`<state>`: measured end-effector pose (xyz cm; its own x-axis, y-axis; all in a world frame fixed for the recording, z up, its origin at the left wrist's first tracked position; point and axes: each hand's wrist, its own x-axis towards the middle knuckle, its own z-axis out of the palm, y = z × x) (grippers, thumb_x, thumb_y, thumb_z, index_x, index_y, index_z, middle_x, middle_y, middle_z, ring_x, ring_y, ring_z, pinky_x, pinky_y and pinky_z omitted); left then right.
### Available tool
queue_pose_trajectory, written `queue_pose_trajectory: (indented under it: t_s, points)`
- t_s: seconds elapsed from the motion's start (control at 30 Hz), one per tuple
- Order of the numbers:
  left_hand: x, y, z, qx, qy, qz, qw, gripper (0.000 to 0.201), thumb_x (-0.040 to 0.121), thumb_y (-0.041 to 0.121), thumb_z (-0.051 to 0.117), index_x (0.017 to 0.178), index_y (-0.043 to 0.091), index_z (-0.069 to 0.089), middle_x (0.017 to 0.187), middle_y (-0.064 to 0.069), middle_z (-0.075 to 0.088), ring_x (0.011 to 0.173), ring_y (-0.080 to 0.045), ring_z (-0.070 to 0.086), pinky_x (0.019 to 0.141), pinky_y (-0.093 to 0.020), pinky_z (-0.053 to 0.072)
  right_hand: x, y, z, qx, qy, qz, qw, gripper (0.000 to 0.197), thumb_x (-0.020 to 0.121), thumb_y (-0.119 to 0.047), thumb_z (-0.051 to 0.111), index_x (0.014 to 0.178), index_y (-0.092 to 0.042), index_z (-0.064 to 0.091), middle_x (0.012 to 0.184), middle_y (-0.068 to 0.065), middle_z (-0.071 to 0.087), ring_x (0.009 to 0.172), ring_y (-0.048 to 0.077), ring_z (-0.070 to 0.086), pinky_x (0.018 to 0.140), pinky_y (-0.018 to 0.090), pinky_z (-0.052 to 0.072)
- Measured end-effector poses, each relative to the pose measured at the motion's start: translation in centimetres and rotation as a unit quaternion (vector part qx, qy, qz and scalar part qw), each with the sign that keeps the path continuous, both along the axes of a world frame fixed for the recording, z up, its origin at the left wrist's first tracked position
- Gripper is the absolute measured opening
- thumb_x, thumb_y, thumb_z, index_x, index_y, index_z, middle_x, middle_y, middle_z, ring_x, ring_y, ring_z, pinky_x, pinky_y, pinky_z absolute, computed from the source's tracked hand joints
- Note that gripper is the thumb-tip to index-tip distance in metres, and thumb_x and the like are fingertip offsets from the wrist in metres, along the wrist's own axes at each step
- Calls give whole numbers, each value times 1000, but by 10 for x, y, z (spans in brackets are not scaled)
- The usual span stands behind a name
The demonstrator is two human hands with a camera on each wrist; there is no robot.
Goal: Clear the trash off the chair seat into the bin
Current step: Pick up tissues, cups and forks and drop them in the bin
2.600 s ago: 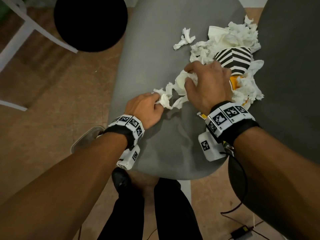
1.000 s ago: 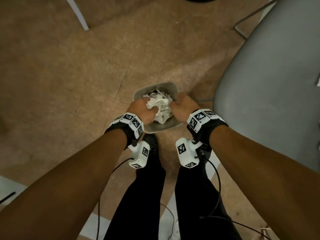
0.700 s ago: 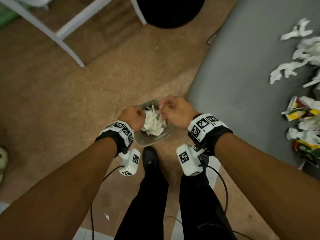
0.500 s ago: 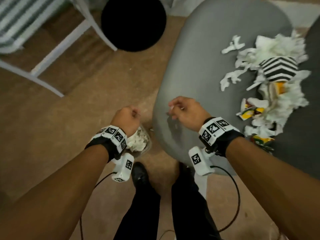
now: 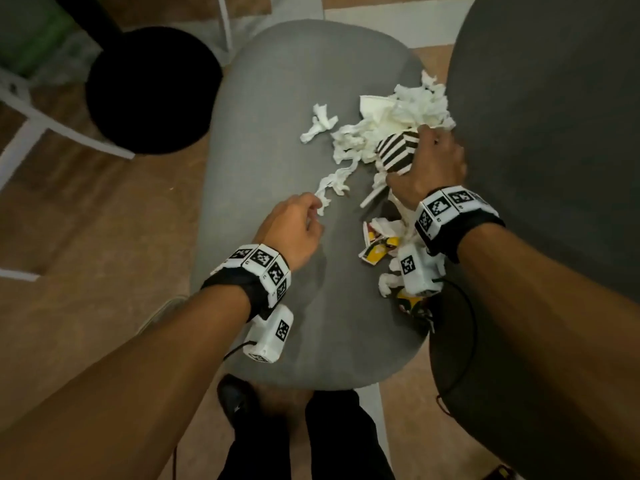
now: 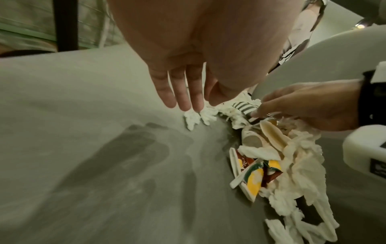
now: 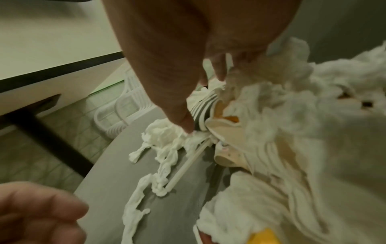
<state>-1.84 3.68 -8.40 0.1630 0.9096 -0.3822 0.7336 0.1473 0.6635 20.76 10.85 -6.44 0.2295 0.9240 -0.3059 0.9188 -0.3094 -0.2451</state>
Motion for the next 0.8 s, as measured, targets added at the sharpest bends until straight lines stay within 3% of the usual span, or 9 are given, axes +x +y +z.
queue_pose_trajectory:
  t_s: [0.1,0.2,0.33,0.43,0.5,0.57,0.63,0.7,0.8]
  points:
    - [19,19,1,8,12,-5,1000,46,88,22,59,133,20,50,122,-2,56,112,-22,56,98,-39,49,-1,5,-12,-66,104,-25,992,91,74,-38,77,148,-13,30,142,15,50,130,34,50,107,44,44]
    - [29,31,-1,7,18,-15,1000,71,78,34,67,142,27,37,133,-3,44,122,-25,49,101,-40,46,-16,-3,-9,-73,205,49,975,69,75,-41,78,135,-20,50,117,-1,65,106,19,63,92,34,52]
    - [30,40,-9,-13,1,2,1000,83,71,45,73,143,36,33,140,-3,33,116,-21,52,102,-35,47,-25,2,6,-157,254,115,947,52,79,-71,60,114,-33,67,99,-12,68,92,10,64,85,31,51]
    - [26,44,-18,-4,-28,36,999,64,82,33,70,139,32,40,131,-4,49,105,-17,59,96,-33,50,-15,28,4,-18,189,95,977,54,84,-70,51,106,-26,71,103,-6,70,95,14,64,82,32,51]
    - [22,45,-21,-1,-41,62,997,50,84,21,65,129,28,45,114,-3,62,97,-21,63,87,-41,55,-4,49,-3,95,103,100,985,42,86,-47,60,117,-21,65,125,4,60,116,25,55,97,40,48]
    - [19,44,-21,-13,-47,87,995,42,84,9,61,121,23,48,103,-2,66,90,-21,63,80,-39,55,8,69,-9,82,25,77,993,62,80,-31,68,138,-22,47,151,10,35,137,34,35,110,48,39]
    - [14,43,-19,-11,-53,101,993,37,83,5,59,115,22,51,95,-1,65,83,-20,62,71,-33,53,15,82,-16,-21,-3,31,999,91,76,-27,74,152,-20,26,162,11,17,144,38,28,113,48,36]
    - [7,40,-17,-8,-56,110,992,34,84,7,60,113,24,52,91,2,65,80,-16,61,65,-27,49,17,84,-23,-60,-7,15,998,87,78,-18,74,150,-10,27,154,20,31,136,42,42,108,45,43]
    - [-2,35,-15,0,-59,119,991,31,83,9,64,107,26,54,92,6,63,81,-12,60,67,-22,48,13,75,-23,-33,-42,35,998,37,90,-7,61,125,0,55,125,26,60,114,45,59,94,44,51]
